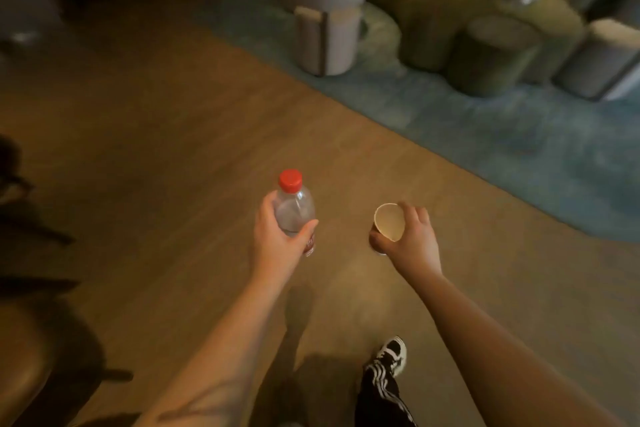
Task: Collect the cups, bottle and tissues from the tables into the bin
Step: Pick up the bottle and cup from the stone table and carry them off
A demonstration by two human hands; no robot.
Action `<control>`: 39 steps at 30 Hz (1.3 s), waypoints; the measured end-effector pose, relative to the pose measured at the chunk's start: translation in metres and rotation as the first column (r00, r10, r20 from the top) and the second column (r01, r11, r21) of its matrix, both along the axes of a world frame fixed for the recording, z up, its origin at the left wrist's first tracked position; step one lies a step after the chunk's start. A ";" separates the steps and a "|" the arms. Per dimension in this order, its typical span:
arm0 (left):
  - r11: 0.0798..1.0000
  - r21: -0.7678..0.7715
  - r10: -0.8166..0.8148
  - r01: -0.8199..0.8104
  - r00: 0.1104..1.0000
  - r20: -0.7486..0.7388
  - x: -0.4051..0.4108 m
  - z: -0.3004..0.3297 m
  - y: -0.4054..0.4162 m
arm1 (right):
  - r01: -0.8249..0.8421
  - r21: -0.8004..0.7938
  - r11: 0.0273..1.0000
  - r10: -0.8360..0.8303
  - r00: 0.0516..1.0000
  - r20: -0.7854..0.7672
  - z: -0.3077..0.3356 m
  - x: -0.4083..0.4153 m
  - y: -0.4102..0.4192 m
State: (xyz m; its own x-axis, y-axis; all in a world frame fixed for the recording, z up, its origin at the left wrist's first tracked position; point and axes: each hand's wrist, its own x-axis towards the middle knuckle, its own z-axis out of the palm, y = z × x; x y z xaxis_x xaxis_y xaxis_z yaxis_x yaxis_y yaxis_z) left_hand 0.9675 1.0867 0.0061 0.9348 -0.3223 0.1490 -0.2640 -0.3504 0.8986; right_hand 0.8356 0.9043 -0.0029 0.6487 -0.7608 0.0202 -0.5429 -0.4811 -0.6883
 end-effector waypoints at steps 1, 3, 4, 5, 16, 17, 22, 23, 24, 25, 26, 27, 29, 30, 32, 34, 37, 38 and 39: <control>0.998 0.010 -0.060 0.060 0.998 0.015 -0.009 0.000 -0.026 | 0.068 -0.008 0.998 -0.068 0.998 -0.001 0.001 -0.019 -0.019; 0.984 0.025 -0.179 0.179 0.983 0.034 -0.029 0.002 -0.078 | 0.203 -0.020 0.979 -0.203 0.979 0.001 0.002 -0.058 -0.057; 0.971 0.030 -0.237 0.236 0.971 0.037 -0.041 0.002 -0.105 | 0.264 -0.024 0.964 -0.264 0.964 0.003 0.002 -0.077 -0.075; 0.957 0.036 -0.290 0.288 0.956 0.042 -0.053 0.003 -0.131 | 0.320 -0.027 0.947 -0.319 0.948 0.007 0.001 -0.097 -0.092; 0.778 -0.006 -0.627 0.628 0.777 0.045 -0.209 0.011 -0.424 | 0.652 -0.033 0.757 -0.653 0.758 -0.003 -0.002 -0.297 -0.296; 0.762 -0.011 -0.646 0.647 0.762 0.047 -0.222 0.011 -0.446 | 0.672 -0.037 0.740 -0.672 0.740 -0.001 0.000 -0.313 -0.314; 0.660 -0.045 -0.749 0.750 0.661 0.038 -0.279 0.013 -0.546 | 0.773 -0.033 0.633 -0.773 0.634 0.025 0.001 -0.379 -0.392; 0.644 -0.047 -0.763 0.763 0.646 0.038 -0.288 0.013 -0.564 | 0.789 -0.029 0.614 -0.788 0.614 0.033 -0.001 -0.389 -0.406; 0.631 -0.043 -0.773 0.774 0.633 0.042 -0.296 0.013 -0.583 | 0.803 -0.029 0.596 -0.802 0.596 0.041 -0.003 -0.398 -0.420; 0.619 -0.038 -0.784 0.785 0.620 0.042 -0.303 0.012 -0.602 | 0.815 -0.029 0.578 -0.814 0.579 0.046 -0.005 -0.407 -0.435; 0.606 -0.036 -0.794 0.795 0.607 0.039 -0.310 0.010 -0.621 | 0.826 -0.031 0.563 -0.825 0.563 0.047 -0.008 -0.416 -0.450; 0.595 -0.034 -0.802 0.803 0.596 0.038 -0.317 0.008 -0.641 | 0.835 -0.033 0.549 -0.834 0.550 0.047 -0.011 -0.424 -0.466; 0.573 -0.026 -0.818 0.819 0.573 0.044 -0.327 0.002 -0.684 | 0.847 -0.040 0.530 -0.846 0.532 0.039 -0.018 -0.437 -0.501; 0.560 -0.024 -0.827 0.828 0.561 0.040 -0.332 -0.002 -0.708 | 0.851 -0.041 0.524 -0.850 0.525 0.032 -0.022 -0.443 -0.522; 0.538 -0.024 -0.842 0.843 0.538 0.024 -0.338 -0.011 -0.757 | 0.857 -0.044 0.513 -0.857 0.515 0.027 -0.030 -0.453 -0.568; 0.526 -0.019 -0.850 0.850 0.526 0.026 -0.342 -0.021 -0.812 | 0.864 -0.048 0.501 -0.864 0.503 0.035 -0.038 -0.459 -0.621; 0.526 -0.007 -0.850 0.850 0.526 0.036 -0.343 -0.029 -0.905 | 0.863 -0.047 0.503 -0.863 0.504 0.025 -0.046 -0.461 -0.715; 0.529 0.005 -0.848 0.849 0.529 0.036 -0.342 -0.030 -0.939 | 0.863 -0.036 0.504 -0.863 0.505 0.012 -0.047 -0.461 -0.749; 0.528 0.022 -0.849 0.849 0.528 0.033 -0.342 -0.029 -0.973 | 0.862 -0.026 0.507 -0.862 0.507 0.000 -0.046 -0.459 -0.781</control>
